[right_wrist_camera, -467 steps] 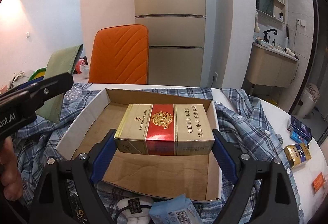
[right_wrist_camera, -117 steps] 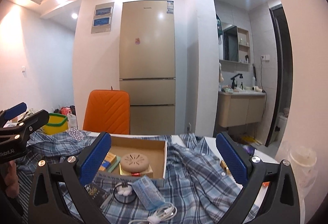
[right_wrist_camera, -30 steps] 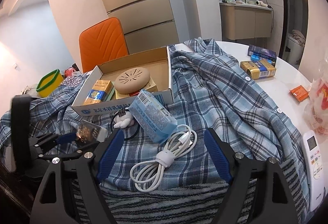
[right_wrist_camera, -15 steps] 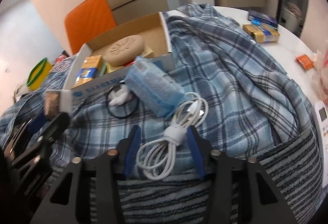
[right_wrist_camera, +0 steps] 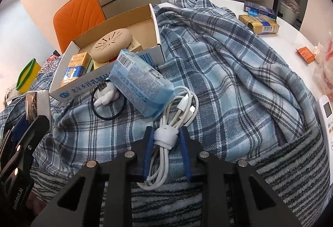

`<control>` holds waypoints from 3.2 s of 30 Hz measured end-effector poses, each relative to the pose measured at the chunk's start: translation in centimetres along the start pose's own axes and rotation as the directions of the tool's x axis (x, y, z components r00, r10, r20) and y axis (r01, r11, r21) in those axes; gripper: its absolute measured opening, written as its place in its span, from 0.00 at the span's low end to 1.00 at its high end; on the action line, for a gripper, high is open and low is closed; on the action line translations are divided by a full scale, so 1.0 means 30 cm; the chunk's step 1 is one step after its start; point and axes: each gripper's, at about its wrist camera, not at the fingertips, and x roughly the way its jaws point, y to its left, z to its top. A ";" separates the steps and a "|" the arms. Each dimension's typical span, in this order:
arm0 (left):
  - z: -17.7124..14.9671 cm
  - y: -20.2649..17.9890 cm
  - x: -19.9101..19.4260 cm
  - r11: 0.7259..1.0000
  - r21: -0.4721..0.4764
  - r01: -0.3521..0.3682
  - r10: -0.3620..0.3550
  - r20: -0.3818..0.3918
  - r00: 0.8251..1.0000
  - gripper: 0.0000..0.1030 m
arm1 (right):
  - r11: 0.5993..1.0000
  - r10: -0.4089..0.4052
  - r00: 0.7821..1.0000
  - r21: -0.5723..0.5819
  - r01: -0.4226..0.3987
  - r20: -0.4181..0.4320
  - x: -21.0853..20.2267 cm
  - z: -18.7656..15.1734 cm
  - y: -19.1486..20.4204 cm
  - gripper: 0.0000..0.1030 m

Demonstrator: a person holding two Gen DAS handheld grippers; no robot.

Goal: Organize soft objects
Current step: 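Grasp the black Face tissue pack with the left gripper while the right grasps the white cable, then carry the tissue pack and white cable over the box and lower them in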

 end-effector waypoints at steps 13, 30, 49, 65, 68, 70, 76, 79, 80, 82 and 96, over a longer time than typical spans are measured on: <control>0.027 -0.015 -0.099 0.999 -0.003 -0.039 0.039 0.098 0.994 0.60 | 0.991 -0.016 0.979 -0.123 0.042 0.204 -0.166 -0.010 0.038 0.23; 0.129 -0.017 -0.178 0.992 -0.052 -0.114 0.122 0.192 0.974 0.60 | 0.939 0.131 0.925 -0.343 0.000 0.356 -0.333 0.100 0.126 0.23; 0.436 0.007 -0.106 0.975 -0.105 -0.197 0.219 0.299 0.929 0.60 | 0.902 0.225 0.852 -0.432 0.001 0.473 -0.425 0.412 0.241 0.23; 0.487 0.108 0.155 0.973 -0.149 -0.175 0.180 0.019 0.983 0.60 | 0.904 0.202 0.930 -0.424 -0.057 0.306 -0.160 0.560 0.266 0.24; 0.460 0.122 0.218 0.973 -0.155 -0.169 0.163 -0.051 0.985 0.60 | 0.907 0.182 0.950 -0.415 -0.063 0.254 -0.078 0.566 0.250 0.23; 0.433 0.125 0.260 0.970 -0.157 -0.186 0.172 -0.102 0.980 0.60 | 0.911 0.168 0.963 -0.406 -0.069 0.211 -0.020 0.573 0.233 0.23; 0.373 0.124 0.351 0.971 -0.151 -0.184 0.151 -0.203 0.967 0.60 | 0.919 0.113 0.990 -0.387 -0.072 0.084 0.148 0.573 0.185 0.23; 0.357 0.137 0.384 0.968 -0.155 -0.196 0.155 -0.239 0.958 0.60 | 0.920 0.083 0.996 -0.387 -0.062 0.038 0.211 0.563 0.171 0.23; 0.352 0.144 0.393 0.968 -0.158 -0.196 0.153 -0.249 0.956 0.60 | 0.919 0.074 0.997 -0.389 -0.057 0.028 0.226 0.562 0.165 0.23; 0.341 0.156 0.413 0.966 -0.164 -0.200 0.151 -0.273 0.950 0.60 | 0.918 0.071 0.997 -0.392 -0.061 0.013 0.244 0.555 0.160 0.23; 0.346 0.172 0.375 0.963 -0.195 -0.187 0.146 -0.205 0.968 0.84 | 0.917 0.131 0.988 -0.390 -0.089 0.083 0.189 0.549 0.160 0.70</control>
